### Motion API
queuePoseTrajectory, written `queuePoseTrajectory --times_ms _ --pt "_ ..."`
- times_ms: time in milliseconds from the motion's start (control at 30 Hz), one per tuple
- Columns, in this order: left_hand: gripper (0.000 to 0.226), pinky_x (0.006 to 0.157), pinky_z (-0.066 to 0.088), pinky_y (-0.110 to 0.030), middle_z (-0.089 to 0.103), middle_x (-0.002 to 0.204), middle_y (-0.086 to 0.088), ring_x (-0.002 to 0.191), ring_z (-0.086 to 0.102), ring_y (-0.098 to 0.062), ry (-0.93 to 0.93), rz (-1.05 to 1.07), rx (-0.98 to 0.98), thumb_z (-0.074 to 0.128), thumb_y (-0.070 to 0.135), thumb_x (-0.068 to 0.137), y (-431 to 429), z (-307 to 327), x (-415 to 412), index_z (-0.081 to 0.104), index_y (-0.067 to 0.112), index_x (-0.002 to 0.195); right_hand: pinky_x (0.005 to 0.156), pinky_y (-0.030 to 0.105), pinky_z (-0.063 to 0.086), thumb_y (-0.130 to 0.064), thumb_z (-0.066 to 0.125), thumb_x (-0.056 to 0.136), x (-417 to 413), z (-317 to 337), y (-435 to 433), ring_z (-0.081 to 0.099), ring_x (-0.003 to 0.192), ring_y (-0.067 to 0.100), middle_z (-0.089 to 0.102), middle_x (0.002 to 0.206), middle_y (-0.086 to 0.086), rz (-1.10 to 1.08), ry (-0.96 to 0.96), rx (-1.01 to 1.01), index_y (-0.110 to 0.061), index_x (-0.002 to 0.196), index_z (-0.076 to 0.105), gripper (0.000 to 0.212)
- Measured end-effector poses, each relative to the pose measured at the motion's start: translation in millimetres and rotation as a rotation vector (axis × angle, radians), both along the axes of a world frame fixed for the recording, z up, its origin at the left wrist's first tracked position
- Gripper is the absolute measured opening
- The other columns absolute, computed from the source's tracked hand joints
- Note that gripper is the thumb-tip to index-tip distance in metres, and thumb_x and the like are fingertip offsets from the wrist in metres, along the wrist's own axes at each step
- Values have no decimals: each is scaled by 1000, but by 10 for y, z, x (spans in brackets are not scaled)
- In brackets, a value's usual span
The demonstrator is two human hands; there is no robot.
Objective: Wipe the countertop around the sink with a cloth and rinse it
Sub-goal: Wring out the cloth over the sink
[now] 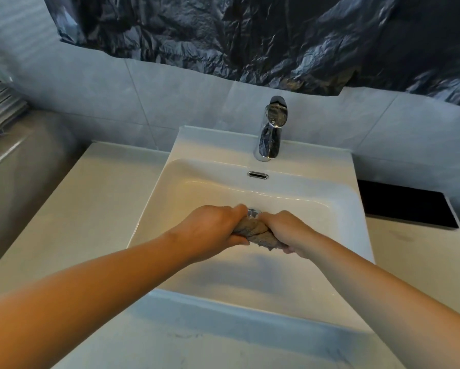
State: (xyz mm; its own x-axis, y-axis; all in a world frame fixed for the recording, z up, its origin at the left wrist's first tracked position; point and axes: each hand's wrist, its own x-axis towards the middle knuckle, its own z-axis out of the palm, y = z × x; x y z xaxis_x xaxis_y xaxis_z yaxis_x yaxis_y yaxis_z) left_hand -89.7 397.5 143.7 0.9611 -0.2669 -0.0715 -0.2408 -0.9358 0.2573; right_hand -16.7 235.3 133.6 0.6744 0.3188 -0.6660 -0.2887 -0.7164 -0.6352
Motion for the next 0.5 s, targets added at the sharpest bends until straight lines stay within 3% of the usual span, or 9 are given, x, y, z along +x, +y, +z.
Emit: queuePoseTrajectory --times_ms 100,167,233,300,367,500 --pt "31 60 43 -23 63 88 8 72 55 -12 149 74 -227 56 50 88 40 45 -24 47 32 111 40 17 36 -45 42 97 -125 45 -124 52 49 10 66 73 3 -50 -291 222 -29 79 62 31" --pt "26 60 45 -23 62 82 8 70 55 -11 294 188 -449 59 50 85 77 53 -35 55 30 103 50 16 47 -46 46 96 -233 -3 -289 61 71 8 63 102 -4 -124 -445 369 -35 112 55 22" --pt "28 53 43 -23 59 72 3 59 50 -13 440 310 -689 63 45 84 101 59 -43 60 22 100 68 16 53 -52 47 92 -362 -127 -464 59 100 3 52 125 -14 -148 -626 420 -37 131 44 42" --pt "31 47 36 -23 52 66 -2 53 43 -15 574 331 -844 63 40 86 109 91 -38 59 14 101 81 10 48 -55 42 89 -494 -258 -552 49 119 -1 42 139 -16 -122 -786 455 -36 137 38 52" --pt "31 46 32 -22 48 67 -3 52 38 -14 715 278 -932 60 40 89 90 152 -33 58 13 103 85 8 46 -55 40 91 -579 -354 -549 42 128 3 35 145 -12 -75 -896 504 -35 141 33 54" --pt "27 43 25 -17 42 66 0 51 30 -10 1038 191 -1050 54 43 91 31 244 -3 55 19 104 88 21 52 -47 43 93 -513 -300 -379 46 128 22 29 149 2 -73 -1065 631 -33 143 29 53"
